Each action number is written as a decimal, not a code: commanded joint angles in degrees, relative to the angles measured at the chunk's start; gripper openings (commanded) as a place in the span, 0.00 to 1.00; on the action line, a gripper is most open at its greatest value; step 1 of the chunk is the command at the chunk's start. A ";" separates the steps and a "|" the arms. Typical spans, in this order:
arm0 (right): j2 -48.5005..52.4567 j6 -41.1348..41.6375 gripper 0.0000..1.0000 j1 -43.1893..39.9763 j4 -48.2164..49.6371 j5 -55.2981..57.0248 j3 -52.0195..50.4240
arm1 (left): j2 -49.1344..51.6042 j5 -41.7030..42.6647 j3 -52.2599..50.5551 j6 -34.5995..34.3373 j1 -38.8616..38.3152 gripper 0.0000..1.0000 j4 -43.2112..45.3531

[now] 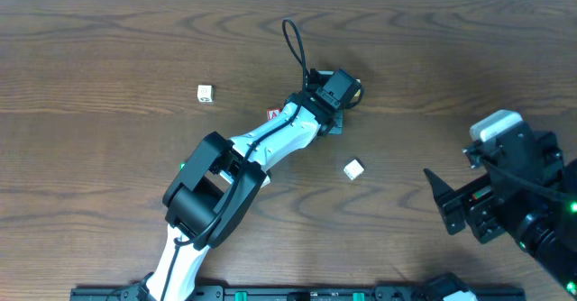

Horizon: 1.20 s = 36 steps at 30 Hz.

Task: Spell out Ai2
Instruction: 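Lower the '2' block right of the 'I' block and release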

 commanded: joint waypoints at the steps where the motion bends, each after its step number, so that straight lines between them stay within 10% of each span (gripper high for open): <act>1: 0.17 1.07 0.99 -0.63 0.11 0.63 0.20 | 0.59 -1.03 1.29 -0.79 0.07 0.06 -0.13; 17: 0.17 1.07 0.99 -0.63 -0.09 0.68 0.20 | 0.59 -1.07 1.31 -0.79 0.07 0.33 -0.24; 36: 0.17 1.05 0.99 -0.63 -0.55 2.16 0.20 | 0.59 -1.07 1.29 -0.79 0.07 0.35 -0.22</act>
